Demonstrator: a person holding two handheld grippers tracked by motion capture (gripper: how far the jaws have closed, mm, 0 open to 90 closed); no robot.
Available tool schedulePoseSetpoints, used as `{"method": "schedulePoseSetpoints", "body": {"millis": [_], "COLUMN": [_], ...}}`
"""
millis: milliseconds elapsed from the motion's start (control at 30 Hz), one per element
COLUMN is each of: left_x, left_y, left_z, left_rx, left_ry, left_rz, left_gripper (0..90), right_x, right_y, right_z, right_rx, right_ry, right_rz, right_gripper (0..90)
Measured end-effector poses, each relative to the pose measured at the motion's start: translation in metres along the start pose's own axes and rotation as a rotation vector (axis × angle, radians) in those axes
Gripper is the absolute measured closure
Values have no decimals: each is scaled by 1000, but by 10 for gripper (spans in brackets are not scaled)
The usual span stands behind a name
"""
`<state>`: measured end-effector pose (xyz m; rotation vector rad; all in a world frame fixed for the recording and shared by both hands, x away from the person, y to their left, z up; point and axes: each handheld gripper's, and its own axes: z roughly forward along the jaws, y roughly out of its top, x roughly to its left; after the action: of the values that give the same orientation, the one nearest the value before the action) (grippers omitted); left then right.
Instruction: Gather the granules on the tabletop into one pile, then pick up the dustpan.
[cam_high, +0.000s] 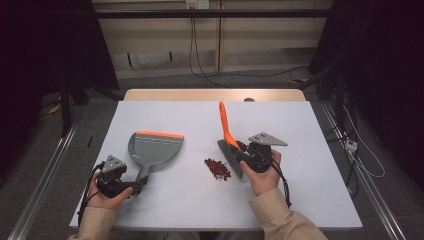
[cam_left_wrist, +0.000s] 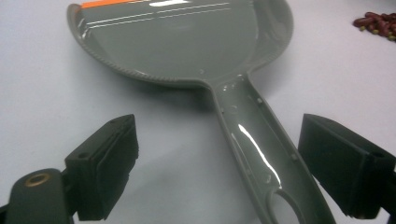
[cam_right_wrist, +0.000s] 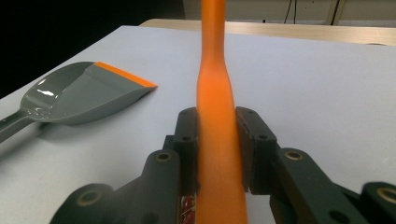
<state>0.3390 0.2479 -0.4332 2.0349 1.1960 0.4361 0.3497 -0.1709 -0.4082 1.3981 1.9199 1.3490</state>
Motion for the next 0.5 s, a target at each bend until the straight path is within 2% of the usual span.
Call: {"method": "schedulePoseSetpoints", "body": {"millis": [33,167,333,400,500], "left_x": [1,3,-1,0,1], "left_y": [0,4,10,12,13], "left_z": [0,2,9,13,17], "left_rx": [-10,-1,15,31,63], "left_ry": [2,-5,15,13,8], "left_rz": [-5,-7,-2,-23,-33], "left_gripper": [149,181,235,243,271], "right_x": [-1,-3,-6,-7,-7], "right_y": [0,2,1,2,2], "right_z": [0,-3,-5,-5,-6], "right_rx": [-1,-6,-7,-10,-14], "right_ry": [-3,-6,-7,-7,-10], "right_rz": [4,9,19,19,21], "right_gripper": [714,714,714,714,714]}}
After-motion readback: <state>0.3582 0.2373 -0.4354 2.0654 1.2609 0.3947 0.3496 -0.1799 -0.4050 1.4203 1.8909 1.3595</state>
